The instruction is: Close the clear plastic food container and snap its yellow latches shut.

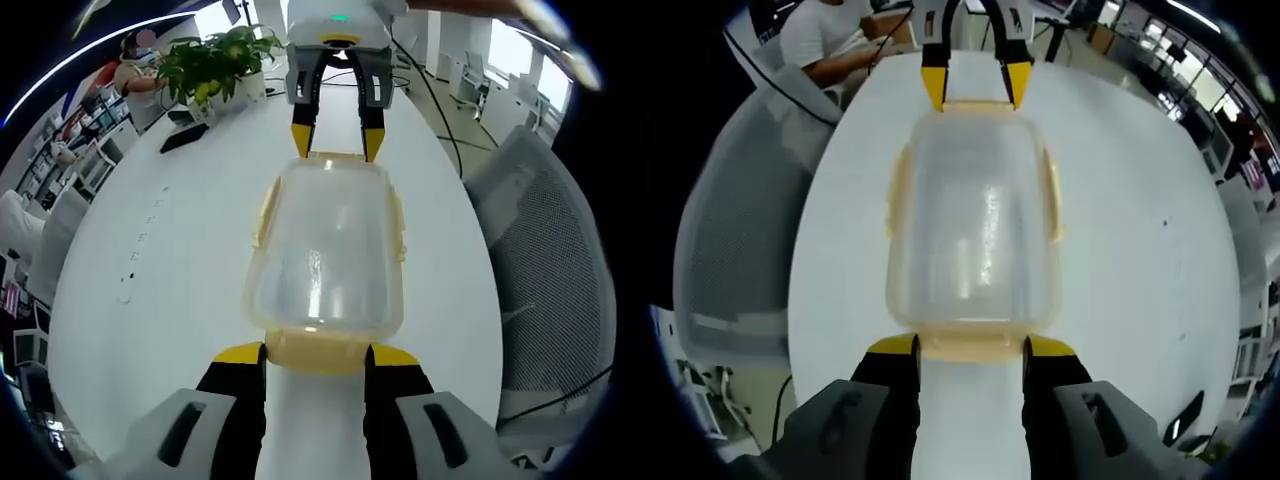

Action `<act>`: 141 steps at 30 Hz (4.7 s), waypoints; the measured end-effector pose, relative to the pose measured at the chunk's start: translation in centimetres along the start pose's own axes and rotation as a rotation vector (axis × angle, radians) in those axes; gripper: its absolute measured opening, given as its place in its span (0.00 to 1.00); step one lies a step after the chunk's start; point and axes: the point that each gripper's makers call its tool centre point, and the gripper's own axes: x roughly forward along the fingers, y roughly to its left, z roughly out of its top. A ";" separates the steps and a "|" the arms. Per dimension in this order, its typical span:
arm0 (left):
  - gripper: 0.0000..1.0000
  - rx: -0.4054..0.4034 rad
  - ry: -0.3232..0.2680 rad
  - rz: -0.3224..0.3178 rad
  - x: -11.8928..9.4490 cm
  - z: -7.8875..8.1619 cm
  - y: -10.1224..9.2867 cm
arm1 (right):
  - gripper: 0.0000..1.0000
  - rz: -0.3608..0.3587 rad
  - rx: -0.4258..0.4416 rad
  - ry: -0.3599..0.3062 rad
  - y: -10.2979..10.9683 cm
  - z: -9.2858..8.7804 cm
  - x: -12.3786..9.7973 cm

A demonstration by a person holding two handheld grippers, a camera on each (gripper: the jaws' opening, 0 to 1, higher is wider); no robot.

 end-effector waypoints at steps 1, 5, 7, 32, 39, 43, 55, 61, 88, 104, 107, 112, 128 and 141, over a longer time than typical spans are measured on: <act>0.31 -0.001 0.001 -0.001 0.2 0.0 0.0 | 0.36 0.001 -0.002 0.005 -0.1 -0.2 0.1; 0.31 -0.007 -0.002 -0.007 0.7 0.1 0.0 | 0.36 0.009 -0.004 0.021 -0.1 -0.6 0.4; 0.31 -0.006 -0.001 -0.010 1.0 0.1 0.0 | 0.36 0.014 -0.003 0.025 -0.1 -0.7 0.4; 0.32 -0.044 -0.001 -0.025 2.7 -0.3 0.0 | 0.37 0.044 -0.035 0.064 -0.7 -1.9 1.5; 0.32 -0.050 -0.010 -0.033 3.0 -0.3 -0.4 | 0.37 0.040 -0.055 0.078 -0.7 -2.2 1.6; 0.33 -0.045 -0.012 -0.027 3.0 -0.4 -0.4 | 0.38 0.034 -0.057 0.079 -0.8 -2.3 1.6; 0.34 -0.041 -0.013 -0.005 2.7 -0.4 -0.4 | 0.41 -0.003 -0.038 0.097 -1.1 -3.0 1.2; 0.36 -0.055 -0.012 -0.002 2.2 -0.4 -0.7 | 0.41 -0.024 0.008 0.086 -0.9 -3.1 0.6; 0.35 -0.321 -0.084 0.160 -0.2 -0.2 -0.3 | 0.39 -0.255 0.370 -0.037 -1.6 -3.1 -2.1; 0.32 -0.547 -0.141 0.247 0.0 -0.2 0.0 | 0.37 -0.295 0.633 -0.182 -1.1 -1.5 -2.0; 0.32 -0.569 -0.145 0.256 0.2 -0.1 -0.1 | 0.37 -0.290 0.676 -0.205 -0.9 -1.4 -1.7; 0.33 -0.631 -0.172 0.244 0.7 0.2 -0.6 | 0.35 -0.298 0.761 -0.267 -1.0 -1.3 -1.4; 0.34 -0.773 -0.181 0.201 2.1 -0.3 -1.4 | 0.32 -0.228 0.919 -0.367 -0.2 -0.4 0.1; 0.35 -0.840 -0.209 0.130 3.2 0.9 -1.5 | 0.34 -0.201 0.942 -0.361 -0.2 -0.1 0.5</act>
